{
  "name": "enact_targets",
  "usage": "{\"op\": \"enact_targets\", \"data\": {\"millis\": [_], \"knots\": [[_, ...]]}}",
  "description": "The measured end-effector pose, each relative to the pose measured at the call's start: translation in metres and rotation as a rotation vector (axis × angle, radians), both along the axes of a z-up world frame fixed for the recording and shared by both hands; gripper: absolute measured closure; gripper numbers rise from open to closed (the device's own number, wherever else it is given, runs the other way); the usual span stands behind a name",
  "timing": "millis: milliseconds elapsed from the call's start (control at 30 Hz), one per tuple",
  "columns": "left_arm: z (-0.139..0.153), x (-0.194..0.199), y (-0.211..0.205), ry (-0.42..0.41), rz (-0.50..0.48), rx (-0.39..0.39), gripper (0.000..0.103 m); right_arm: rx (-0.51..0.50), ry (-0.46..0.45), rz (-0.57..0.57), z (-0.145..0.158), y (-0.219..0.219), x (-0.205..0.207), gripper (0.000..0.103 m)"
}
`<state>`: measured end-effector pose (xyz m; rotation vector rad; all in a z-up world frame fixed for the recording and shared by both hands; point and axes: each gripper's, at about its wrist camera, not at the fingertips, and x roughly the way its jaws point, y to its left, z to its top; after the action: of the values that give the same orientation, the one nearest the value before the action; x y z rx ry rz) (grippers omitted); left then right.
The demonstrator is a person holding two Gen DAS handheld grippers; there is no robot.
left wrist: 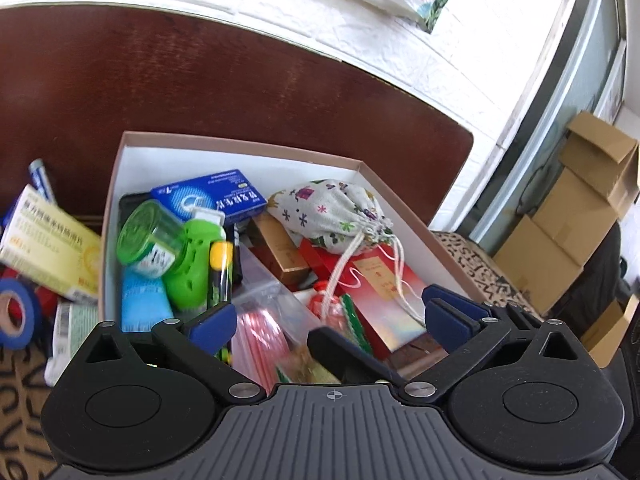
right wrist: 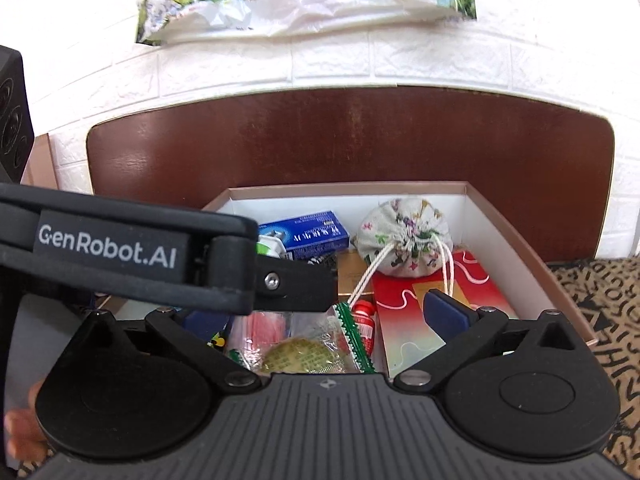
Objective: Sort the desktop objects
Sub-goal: 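Open the left tool to drop the snack packet in the box, then withdraw the left tool from the box toward the white gloves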
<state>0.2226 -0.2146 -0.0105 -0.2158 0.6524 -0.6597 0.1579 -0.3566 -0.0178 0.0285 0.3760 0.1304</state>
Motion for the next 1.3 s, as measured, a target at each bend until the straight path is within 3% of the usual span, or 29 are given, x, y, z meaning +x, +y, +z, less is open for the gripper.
{"op": "enact_targets", "data": {"millis": [300, 400, 700, 1300], "knots": [[0.002, -0.052, 0.020, -0.054, 0.051, 0.006, 0.000, 0.003, -0.006, 0.005, 0.009, 0.007, -0.033, 0.000], [0.004, -0.073, 0.021, -0.109, 0.073, 0.055, 0.000, 0.019, -0.002, 0.015, 0.010, 0.010, -0.048, 0.000], [0.002, -0.121, 0.030, -0.127, 0.075, 0.071, 0.000, 0.023, 0.023, 0.061, 0.009, 0.028, -0.085, 0.000], [-0.009, -0.168, 0.077, -0.030, 0.171, 0.086, 0.000, -0.008, 0.082, 0.138, 0.004, 0.073, -0.130, 0.000]]}}
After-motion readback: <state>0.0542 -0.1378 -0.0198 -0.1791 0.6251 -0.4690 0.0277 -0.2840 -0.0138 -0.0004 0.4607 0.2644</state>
